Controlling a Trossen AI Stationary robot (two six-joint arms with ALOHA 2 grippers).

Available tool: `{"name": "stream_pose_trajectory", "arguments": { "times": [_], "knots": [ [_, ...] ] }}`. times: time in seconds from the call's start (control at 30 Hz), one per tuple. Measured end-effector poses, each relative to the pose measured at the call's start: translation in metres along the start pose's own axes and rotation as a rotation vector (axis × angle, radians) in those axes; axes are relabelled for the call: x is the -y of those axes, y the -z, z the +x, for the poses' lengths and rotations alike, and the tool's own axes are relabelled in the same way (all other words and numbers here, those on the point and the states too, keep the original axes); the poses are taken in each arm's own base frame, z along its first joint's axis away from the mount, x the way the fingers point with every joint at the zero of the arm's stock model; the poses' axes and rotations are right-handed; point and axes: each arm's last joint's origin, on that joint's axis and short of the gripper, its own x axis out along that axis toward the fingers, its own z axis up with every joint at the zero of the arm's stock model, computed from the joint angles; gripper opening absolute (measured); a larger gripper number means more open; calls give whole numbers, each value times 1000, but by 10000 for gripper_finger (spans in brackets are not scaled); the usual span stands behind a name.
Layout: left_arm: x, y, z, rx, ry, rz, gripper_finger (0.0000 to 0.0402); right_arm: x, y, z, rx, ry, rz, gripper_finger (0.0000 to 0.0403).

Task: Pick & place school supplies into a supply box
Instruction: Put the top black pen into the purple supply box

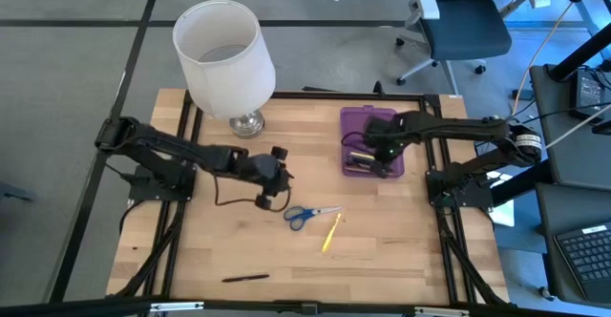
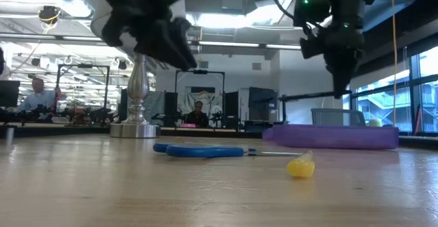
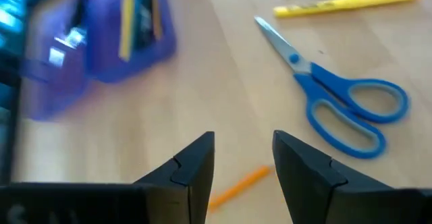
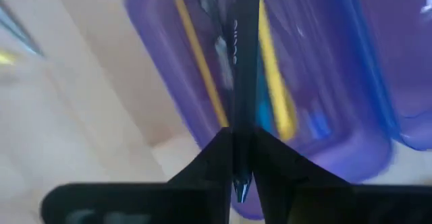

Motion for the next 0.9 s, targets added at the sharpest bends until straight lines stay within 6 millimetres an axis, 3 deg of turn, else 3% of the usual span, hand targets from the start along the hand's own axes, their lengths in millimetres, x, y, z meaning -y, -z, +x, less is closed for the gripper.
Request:
{"name": "stream_pose_trajectory", "arguments": {
  "times": [0.27,0.5,0.9],
  "knots": [
    [-25,20,6,-79,36,38,143,4,17,28,-65,57,-27,52],
    [-35,42,33,-198,76,119,143,8,26,47,-61,91,9,52],
    [-48,69,58,-317,114,222,143,10,23,51,-8,83,43,53]
  ]
}}
